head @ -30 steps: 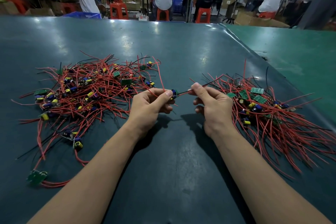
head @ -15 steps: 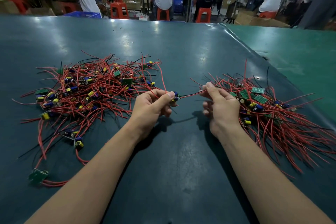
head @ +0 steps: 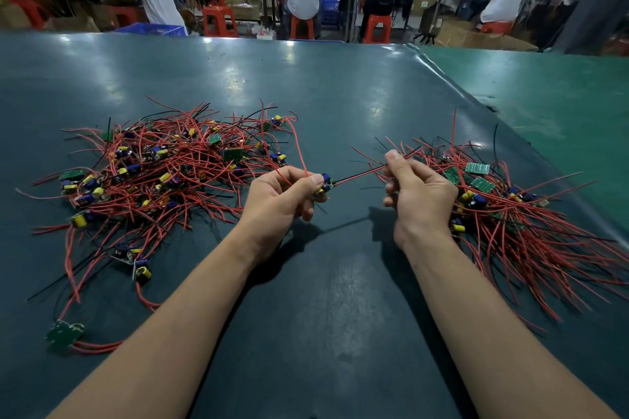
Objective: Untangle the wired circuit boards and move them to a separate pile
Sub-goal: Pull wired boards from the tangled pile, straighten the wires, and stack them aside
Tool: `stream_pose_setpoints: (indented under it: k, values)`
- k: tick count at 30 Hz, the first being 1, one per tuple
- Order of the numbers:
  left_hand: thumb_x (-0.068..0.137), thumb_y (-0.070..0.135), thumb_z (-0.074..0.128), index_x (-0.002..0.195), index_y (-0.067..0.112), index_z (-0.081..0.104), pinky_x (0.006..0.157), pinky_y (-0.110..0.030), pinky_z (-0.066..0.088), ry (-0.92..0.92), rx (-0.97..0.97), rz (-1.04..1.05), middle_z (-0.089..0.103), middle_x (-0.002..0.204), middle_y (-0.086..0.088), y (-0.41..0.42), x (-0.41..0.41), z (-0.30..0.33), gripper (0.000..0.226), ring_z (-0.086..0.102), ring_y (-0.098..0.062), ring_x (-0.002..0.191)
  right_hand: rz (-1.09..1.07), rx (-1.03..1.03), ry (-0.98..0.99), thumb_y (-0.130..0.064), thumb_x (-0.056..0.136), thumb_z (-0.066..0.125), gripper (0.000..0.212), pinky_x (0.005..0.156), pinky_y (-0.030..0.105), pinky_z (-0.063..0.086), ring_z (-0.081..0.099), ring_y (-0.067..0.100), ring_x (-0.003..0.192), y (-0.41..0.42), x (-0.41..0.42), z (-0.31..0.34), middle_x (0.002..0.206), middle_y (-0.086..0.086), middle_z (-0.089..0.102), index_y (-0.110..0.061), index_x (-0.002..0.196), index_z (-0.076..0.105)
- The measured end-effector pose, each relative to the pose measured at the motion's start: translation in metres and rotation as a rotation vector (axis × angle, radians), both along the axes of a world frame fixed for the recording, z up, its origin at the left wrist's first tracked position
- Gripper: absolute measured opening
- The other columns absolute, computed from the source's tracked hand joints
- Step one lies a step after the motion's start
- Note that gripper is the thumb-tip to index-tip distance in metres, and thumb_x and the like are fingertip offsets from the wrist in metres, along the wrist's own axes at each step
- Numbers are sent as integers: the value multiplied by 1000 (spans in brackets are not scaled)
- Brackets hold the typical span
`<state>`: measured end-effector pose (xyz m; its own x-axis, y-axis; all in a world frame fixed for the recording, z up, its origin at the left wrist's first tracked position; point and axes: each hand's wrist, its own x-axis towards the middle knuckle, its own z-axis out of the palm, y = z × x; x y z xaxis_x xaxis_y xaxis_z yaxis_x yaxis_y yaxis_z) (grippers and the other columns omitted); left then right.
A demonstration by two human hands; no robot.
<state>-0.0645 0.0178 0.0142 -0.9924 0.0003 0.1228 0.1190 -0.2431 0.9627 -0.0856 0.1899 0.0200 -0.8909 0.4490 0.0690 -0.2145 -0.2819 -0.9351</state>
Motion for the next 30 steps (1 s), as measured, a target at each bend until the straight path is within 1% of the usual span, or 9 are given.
stream_pose_setpoints:
  k: [6, 11, 15, 17, 19, 21, 24, 26, 30]
  values:
    - [89, 3, 65, 78, 6, 62, 47, -20, 39, 35, -25, 35, 66, 64, -10, 1, 0, -2, 12, 45, -12, 44, -221, 103, 15, -23, 89, 71, 37, 37, 22, 36, 42, 7, 36, 1, -4, -5, 46, -7, 52, -17, 55, 61]
    - [88, 5, 66, 84, 8, 67, 50, -21, 38, 60, 21, 92, 67, 66, -6, 1, -2, -4, 5, 45, -12, 47, -296, 77, 20, -25, 90, 69, 28, 40, 25, 38, 44, 7, 37, 5, -5, -6, 47, -11, 54, -21, 64, 60]
    - [83, 12, 72, 86, 13, 72, 54, -19, 42, 96, 45, 156, 67, 68, 1, 0, -2, -4, 3, 48, -10, 53, -365, 315, 8, -19, 86, 70, 13, 67, 27, 46, 56, 0, 62, 6, -6, -8, 70, -12, 63, -26, 76, 66]
    - [79, 14, 76, 77, 17, 75, 56, -18, 43, 96, 79, 198, 65, 64, 7, -2, -3, -2, 4, 49, -9, 54, -272, 481, -30, -15, 86, 70, 9, 77, 29, 48, 58, 10, 76, 4, -3, -12, 86, -2, 63, -18, 94, 69]
    - [80, 15, 77, 74, 20, 75, 55, -17, 44, 113, 64, 272, 64, 61, 9, -3, -5, -3, 8, 50, -7, 53, -254, 757, -25, -15, 86, 71, 24, 79, 19, 39, 53, 13, 84, 1, 3, -14, 103, 3, 55, -15, 109, 67]
    - [78, 23, 80, 75, 22, 72, 58, -18, 46, 181, -51, 365, 66, 65, 9, -3, -6, -5, 9, 54, -7, 56, -210, 876, 116, -20, 88, 71, 21, 76, 15, 38, 52, 8, 84, -7, 11, -9, 106, 4, 56, -15, 108, 69]
    - [77, 30, 81, 77, 26, 61, 73, -28, 52, 352, -358, 412, 68, 89, -3, 0, -3, -10, 21, 64, -16, 76, 192, 681, 218, -19, 90, 70, 14, 72, 24, 48, 59, 15, 78, -25, 22, -3, 99, 11, 68, -19, 104, 70]
    - [78, 22, 77, 77, 23, 53, 83, -32, 54, 431, -398, 356, 68, 99, -5, 2, 0, -12, 24, 68, -20, 90, 422, 555, 211, -11, 90, 68, 18, 60, 22, 46, 54, 12, 67, -32, 27, -4, 94, 7, 70, -18, 107, 69]
    - [76, 18, 77, 80, 9, 56, 79, -34, 58, 485, -449, 312, 70, 95, 4, 1, 2, -13, 23, 69, -13, 84, 520, 427, 200, -7, 91, 67, 19, 46, 11, 32, 37, 1, 49, -31, 26, -6, 70, -14, 61, -17, 106, 71]
